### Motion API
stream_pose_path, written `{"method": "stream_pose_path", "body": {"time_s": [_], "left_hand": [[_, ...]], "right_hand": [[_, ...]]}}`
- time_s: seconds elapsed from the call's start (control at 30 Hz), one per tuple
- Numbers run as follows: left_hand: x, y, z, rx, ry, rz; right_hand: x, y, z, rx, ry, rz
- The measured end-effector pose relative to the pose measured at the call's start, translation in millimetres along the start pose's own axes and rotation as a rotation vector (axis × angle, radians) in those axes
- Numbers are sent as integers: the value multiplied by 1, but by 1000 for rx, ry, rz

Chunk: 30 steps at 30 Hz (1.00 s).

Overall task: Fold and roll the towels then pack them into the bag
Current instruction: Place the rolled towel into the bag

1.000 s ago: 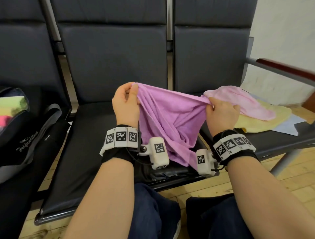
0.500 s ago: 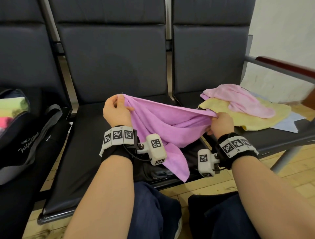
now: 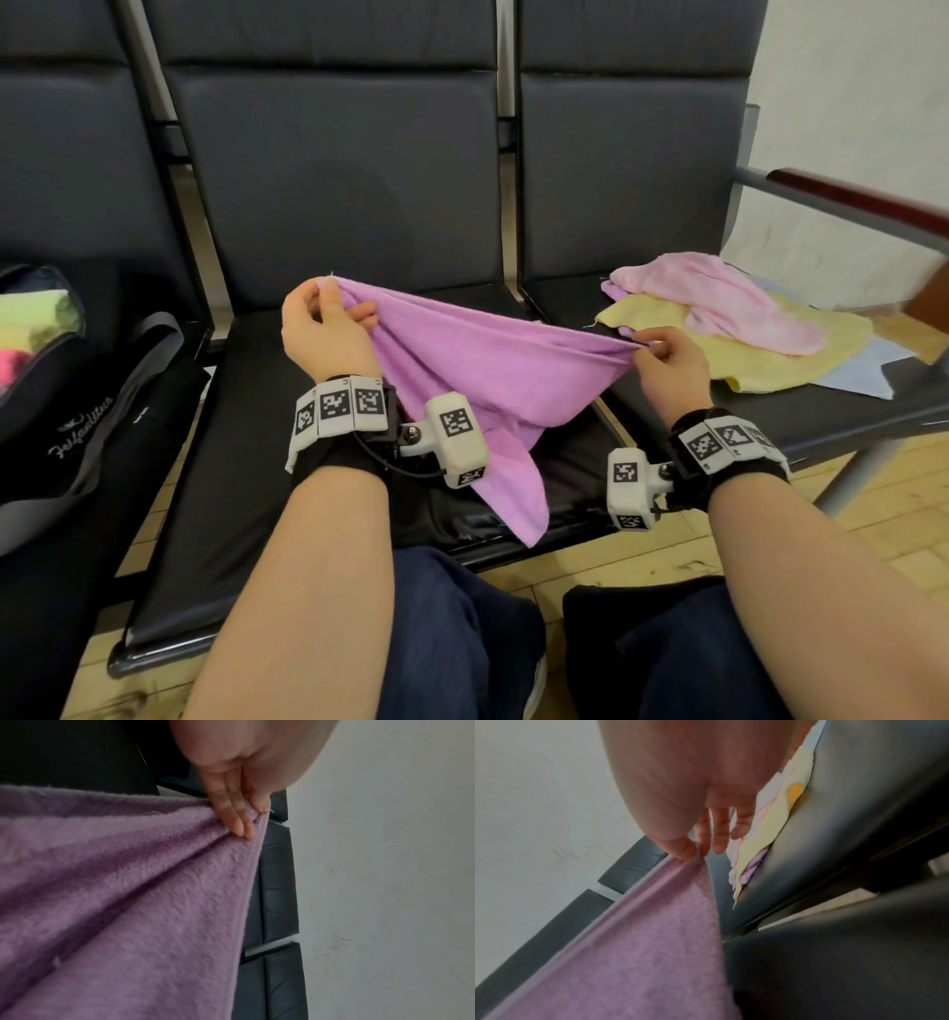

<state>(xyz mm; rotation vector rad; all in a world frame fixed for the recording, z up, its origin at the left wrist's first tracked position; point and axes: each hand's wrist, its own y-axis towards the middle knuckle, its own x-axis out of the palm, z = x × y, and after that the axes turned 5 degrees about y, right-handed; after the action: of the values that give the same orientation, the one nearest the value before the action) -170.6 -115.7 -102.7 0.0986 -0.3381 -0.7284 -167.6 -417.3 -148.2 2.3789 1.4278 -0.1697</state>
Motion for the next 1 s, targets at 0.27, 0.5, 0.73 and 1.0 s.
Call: {"method": "stream_pose_path", "body": {"time_s": [0.27,0.5,0.73,1.0], "left_hand": [[3,-7,1,36,70,-60],[-2,-2,-3,-28,71,-8],[-2,1,-7,-22,123,6],[-5,5,-12,-47,200,29]], "right_hand": [[-13,3,0,28,220,61],[-10,-2,-1,-127,14,-52],[-19,3,5,-244,-179,-67],[-21,4,4,-72,146,-53]]}}
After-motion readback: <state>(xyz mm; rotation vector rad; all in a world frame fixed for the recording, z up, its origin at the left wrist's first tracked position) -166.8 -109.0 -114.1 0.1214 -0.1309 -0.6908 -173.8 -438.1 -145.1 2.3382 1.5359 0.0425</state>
